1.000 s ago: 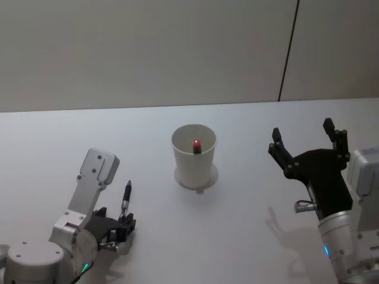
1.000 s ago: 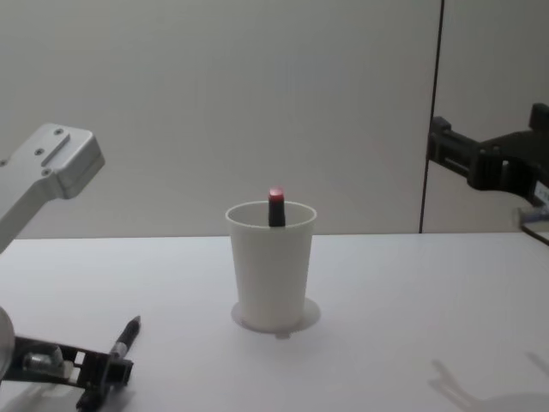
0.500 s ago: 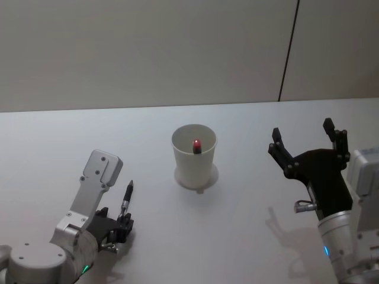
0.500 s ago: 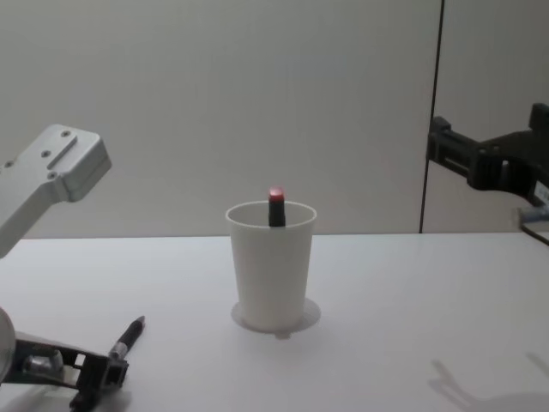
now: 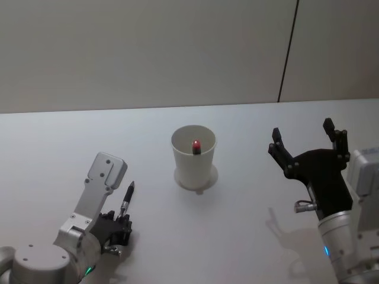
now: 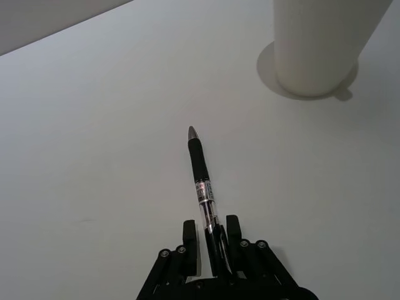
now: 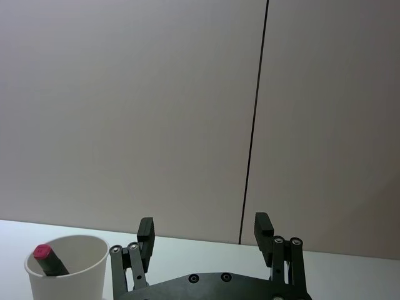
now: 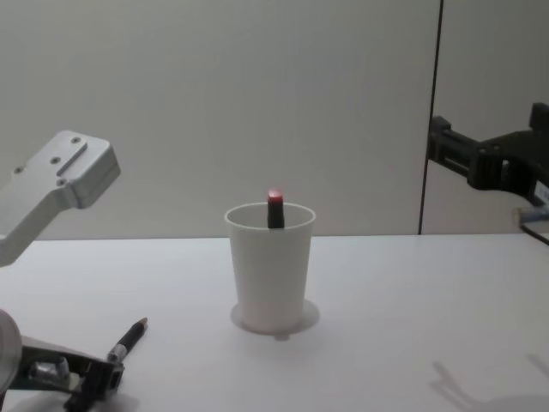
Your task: Place the pen into the pen holder.
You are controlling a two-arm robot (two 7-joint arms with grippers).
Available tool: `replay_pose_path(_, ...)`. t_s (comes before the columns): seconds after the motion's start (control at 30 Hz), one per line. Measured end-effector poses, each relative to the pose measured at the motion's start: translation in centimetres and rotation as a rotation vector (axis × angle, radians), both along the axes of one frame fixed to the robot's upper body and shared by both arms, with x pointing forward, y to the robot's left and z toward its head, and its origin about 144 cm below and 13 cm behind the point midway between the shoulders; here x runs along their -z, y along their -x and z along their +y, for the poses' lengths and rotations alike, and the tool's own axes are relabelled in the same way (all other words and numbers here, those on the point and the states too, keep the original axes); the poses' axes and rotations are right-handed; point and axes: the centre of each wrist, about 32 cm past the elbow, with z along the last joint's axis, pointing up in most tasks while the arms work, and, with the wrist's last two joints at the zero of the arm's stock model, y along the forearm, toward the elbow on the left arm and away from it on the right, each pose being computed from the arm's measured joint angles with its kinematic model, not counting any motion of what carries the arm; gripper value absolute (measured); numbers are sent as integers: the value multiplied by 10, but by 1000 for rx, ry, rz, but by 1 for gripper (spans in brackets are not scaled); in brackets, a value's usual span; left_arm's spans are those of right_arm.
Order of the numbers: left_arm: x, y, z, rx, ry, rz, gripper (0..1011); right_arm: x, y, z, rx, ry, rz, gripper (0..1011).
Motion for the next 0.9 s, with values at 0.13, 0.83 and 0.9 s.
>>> replay_pose_path(0.13, 1, 0, -1, 3, -2, 3, 247, 0, 0, 0, 0, 0, 0, 1001)
replay_pose_path(0.83, 2, -1, 0, 3, 15, -14, 178, 0, 0, 0, 0, 0, 0, 1001)
replay_pose_path(0.9, 3, 0, 1, 1, 21, -25, 179, 0, 0, 0, 0, 0, 0, 1001)
